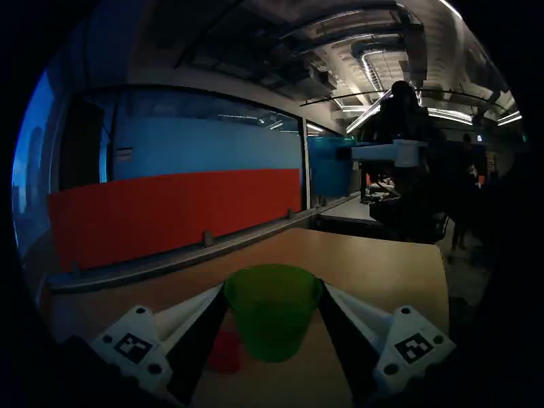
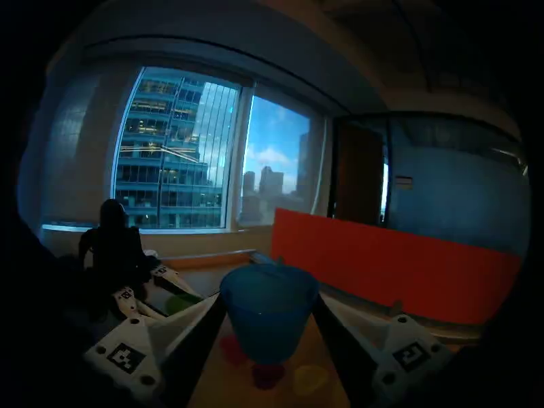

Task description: Pour water

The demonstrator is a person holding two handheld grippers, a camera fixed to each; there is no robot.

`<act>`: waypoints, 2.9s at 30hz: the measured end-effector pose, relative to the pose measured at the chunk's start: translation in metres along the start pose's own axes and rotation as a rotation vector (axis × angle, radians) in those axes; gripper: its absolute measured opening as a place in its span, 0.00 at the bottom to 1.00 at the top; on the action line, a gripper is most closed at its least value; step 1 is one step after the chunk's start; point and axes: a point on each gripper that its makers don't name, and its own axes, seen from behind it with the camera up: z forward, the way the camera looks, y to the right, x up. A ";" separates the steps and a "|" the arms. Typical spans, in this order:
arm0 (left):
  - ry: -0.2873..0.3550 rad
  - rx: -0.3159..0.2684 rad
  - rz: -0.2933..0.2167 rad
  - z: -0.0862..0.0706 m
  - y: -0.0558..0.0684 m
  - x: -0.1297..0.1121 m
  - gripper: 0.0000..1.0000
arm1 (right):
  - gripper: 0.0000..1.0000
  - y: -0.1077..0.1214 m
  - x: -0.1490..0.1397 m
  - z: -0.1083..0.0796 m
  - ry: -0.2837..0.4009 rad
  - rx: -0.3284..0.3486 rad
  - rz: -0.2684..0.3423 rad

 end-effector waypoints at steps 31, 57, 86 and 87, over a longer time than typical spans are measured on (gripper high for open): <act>-0.074 -0.007 0.010 0.002 0.004 -0.022 0.88 | 0.91 0.012 -0.058 -0.023 -0.088 0.009 0.036; -0.199 -0.025 0.007 0.010 0.002 -0.068 0.88 | 0.92 0.004 -0.145 -0.027 -0.281 0.067 0.022; -0.385 -0.077 0.001 0.021 0.008 -0.143 0.88 | 0.91 0.000 -0.240 -0.020 -0.473 0.110 0.027; -0.389 -0.079 -0.001 0.022 0.009 -0.145 0.88 | 0.91 0.000 -0.242 -0.020 -0.477 0.111 0.028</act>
